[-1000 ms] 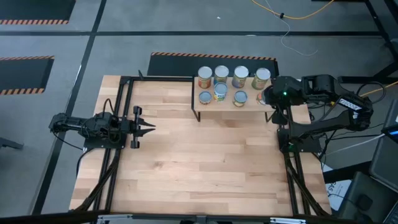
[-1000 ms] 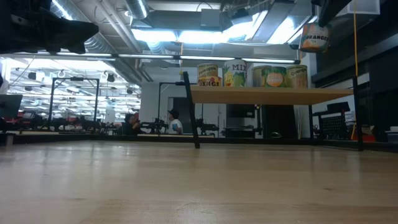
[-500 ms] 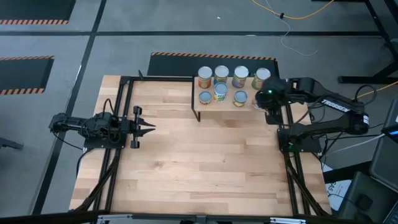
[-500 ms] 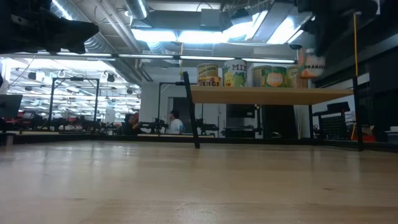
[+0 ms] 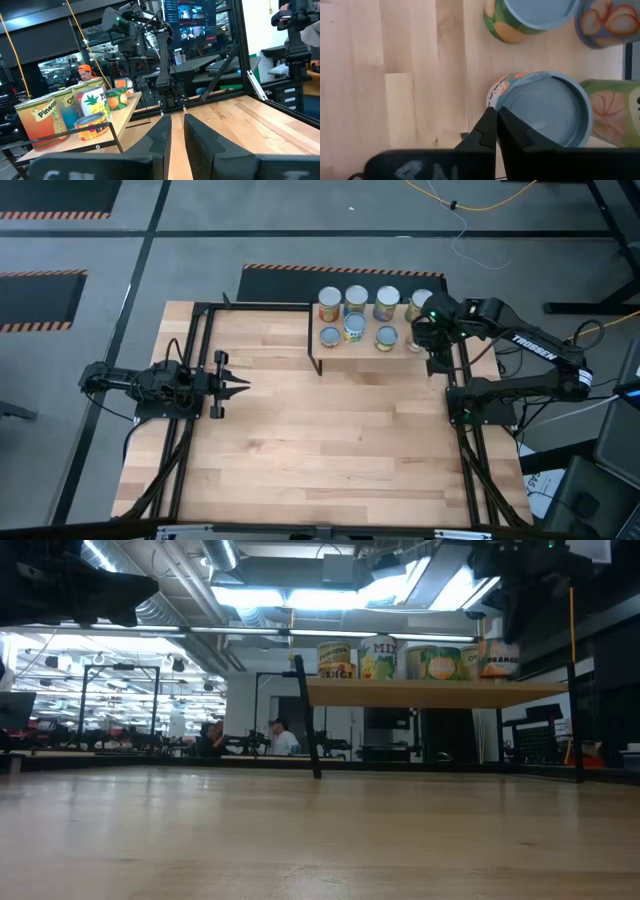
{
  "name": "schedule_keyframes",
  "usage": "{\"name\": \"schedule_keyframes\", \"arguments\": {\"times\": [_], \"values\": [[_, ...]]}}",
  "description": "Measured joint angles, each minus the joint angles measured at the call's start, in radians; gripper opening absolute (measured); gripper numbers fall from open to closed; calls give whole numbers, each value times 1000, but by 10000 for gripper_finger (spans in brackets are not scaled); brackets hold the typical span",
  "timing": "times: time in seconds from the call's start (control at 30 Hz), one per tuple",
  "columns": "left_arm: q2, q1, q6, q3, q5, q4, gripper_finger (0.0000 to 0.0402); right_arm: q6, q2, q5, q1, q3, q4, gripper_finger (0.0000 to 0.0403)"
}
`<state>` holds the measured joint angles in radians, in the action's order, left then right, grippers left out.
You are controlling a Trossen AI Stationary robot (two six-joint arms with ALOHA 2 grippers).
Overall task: Pick and place cans onto a shelf
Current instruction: Put the green and orange canned oranges on the shelf, then return to Home Position
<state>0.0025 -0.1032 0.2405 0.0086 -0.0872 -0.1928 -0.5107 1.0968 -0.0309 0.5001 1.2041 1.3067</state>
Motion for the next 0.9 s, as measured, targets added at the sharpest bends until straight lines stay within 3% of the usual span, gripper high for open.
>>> {"name": "schedule_keyframes", "arguments": {"times": [0.57, 0.9], "values": [[0, 0, -3, 0, 3, 0, 44, -50, 53, -1, 33, 0, 0, 12], [0, 0, -4, 0, 3, 0, 44, -48, 54, -2, 33, 0, 0, 54]]}}
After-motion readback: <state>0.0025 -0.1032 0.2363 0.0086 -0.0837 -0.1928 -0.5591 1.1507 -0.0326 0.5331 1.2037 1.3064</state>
